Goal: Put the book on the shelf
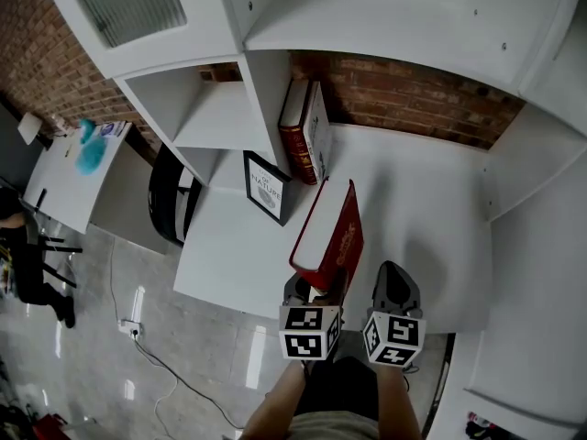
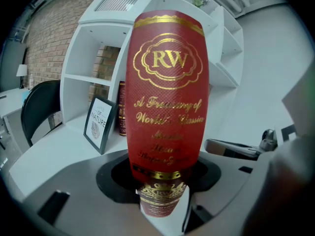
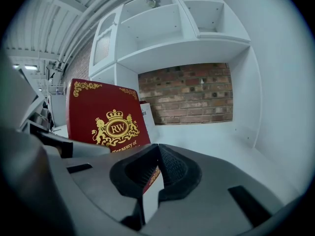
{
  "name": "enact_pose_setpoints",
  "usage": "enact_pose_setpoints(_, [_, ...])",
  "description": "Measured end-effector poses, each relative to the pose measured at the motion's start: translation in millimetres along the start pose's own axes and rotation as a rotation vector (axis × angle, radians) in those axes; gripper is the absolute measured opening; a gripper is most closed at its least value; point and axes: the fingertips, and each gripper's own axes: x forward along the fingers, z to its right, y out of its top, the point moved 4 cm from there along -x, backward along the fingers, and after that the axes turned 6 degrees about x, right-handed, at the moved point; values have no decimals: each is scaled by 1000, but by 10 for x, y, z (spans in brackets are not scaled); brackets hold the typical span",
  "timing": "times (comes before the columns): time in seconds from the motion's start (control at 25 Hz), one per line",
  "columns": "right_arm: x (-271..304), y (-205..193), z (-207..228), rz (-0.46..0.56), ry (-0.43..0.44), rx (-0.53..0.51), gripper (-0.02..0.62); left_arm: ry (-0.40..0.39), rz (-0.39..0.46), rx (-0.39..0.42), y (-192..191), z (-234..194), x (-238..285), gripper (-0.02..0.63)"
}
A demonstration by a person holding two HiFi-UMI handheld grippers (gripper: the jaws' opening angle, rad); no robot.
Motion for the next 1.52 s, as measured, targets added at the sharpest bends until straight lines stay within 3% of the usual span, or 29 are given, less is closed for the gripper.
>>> enact_pose_setpoints(0.44, [198,45,27,-16,-1,-1,17,-2,-12,-1,99,-79,226,242])
enact_pose_setpoints(1.52, [999,427,426,-38,63,-7,17,105,-5,-38,589,-261,1103,242])
